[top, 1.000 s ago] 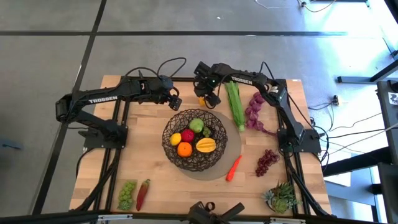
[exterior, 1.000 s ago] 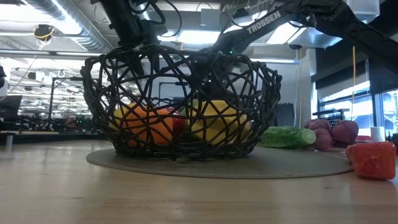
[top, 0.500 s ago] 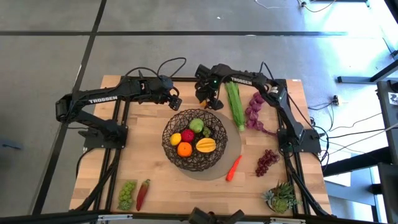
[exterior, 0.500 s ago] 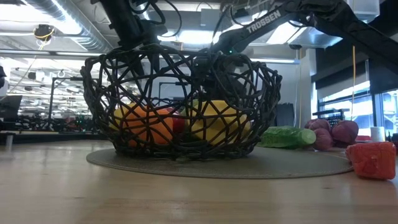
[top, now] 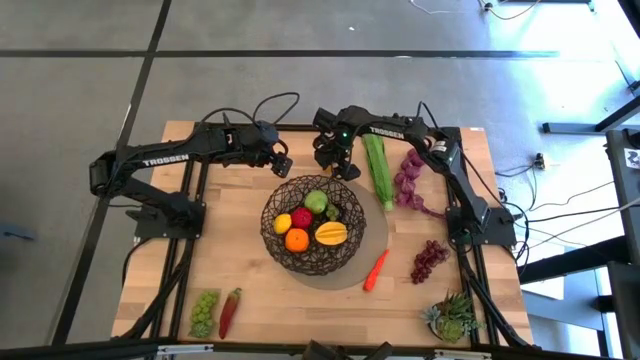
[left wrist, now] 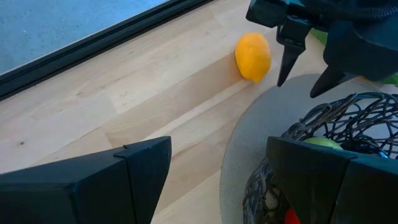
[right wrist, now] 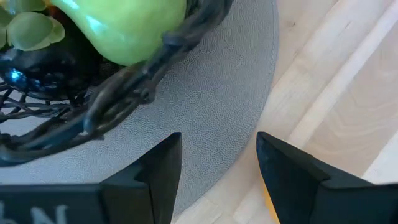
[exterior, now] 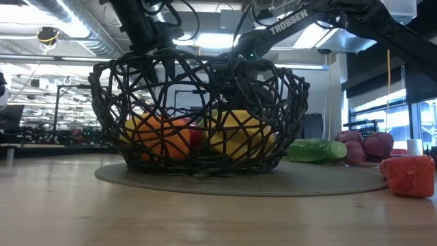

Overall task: Build produce basket
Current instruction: Put the lemon into the wire basket

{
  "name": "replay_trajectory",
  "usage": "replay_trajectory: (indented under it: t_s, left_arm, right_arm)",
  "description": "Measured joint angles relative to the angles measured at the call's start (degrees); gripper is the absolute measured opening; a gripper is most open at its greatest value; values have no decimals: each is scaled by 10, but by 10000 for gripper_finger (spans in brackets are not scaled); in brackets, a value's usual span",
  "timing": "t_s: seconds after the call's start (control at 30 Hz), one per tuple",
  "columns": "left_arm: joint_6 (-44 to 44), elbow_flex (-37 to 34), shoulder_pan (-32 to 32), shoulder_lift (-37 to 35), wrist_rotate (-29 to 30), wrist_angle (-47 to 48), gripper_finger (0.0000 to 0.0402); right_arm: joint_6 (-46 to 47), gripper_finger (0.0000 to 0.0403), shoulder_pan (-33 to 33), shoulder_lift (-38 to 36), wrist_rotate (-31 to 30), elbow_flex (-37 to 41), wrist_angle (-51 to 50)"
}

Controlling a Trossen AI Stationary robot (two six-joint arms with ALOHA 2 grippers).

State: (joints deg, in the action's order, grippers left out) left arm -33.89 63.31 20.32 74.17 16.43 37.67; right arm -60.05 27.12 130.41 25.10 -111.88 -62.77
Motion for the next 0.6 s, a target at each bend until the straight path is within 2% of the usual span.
replay_trajectory:
  t_s: [0.2,0.33,0.6]
  left_arm:
    - [0,0,0,0,0,0,253]
    - [0,0,0,0,0,0,253]
    - [0,0,0,0,0,0,253]
  right_arm:
    - [-1,202,-2,0,-3,0,-8]
    - [-2,202,-2,0,-49,-1,-22]
    - [-27,202,-5,-2,-60,-71,-93]
